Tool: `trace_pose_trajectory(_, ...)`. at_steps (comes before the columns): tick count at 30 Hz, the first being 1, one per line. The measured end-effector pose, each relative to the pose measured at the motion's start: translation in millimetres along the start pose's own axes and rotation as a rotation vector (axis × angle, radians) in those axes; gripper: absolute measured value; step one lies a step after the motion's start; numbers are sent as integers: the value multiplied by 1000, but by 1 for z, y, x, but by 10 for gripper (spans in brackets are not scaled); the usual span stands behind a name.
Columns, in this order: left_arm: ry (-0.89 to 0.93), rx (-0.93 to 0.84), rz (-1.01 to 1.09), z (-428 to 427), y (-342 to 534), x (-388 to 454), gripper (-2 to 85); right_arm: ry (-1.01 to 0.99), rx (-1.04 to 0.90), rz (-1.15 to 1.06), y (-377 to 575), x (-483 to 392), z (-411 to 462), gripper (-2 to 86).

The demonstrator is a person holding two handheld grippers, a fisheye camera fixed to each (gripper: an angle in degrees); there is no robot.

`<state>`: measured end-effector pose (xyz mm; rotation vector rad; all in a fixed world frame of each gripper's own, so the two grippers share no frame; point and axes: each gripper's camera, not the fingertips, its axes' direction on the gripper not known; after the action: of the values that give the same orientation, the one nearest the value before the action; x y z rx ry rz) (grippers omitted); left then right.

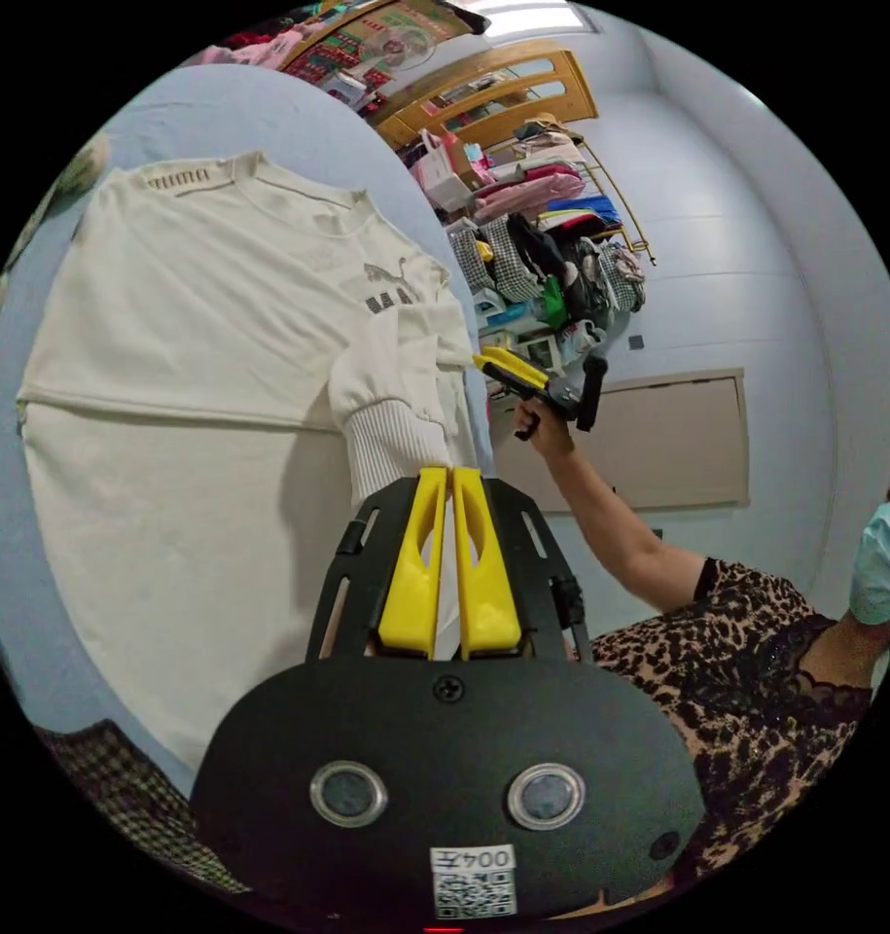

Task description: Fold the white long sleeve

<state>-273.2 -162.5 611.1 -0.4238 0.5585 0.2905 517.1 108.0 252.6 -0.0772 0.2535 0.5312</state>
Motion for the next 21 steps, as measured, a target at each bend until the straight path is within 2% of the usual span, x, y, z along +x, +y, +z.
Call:
trace_pose_trajectory(8,-78,-41,101,-13,-39,25,12,-37,-111,-203,-30,-1,18,69)
trace_pose_trajectory(10,-95,-72,123,-7,-55,31,12,-112,-162,-278,-37,3,20,24)
trace_pose_trajectory(12,-106,-94,141,-4,-71,37,11,-172,-170,-296,-40,10,15,14)
trace_pose_trajectory(18,-56,-106,221,-19,-177,67,9,-214,-32,-147,-47,58,-22,1)
trace_pose_trajectory(21,-103,-87,314,-39,-242,113,9,-199,74,-50,-45,78,-48,-3)
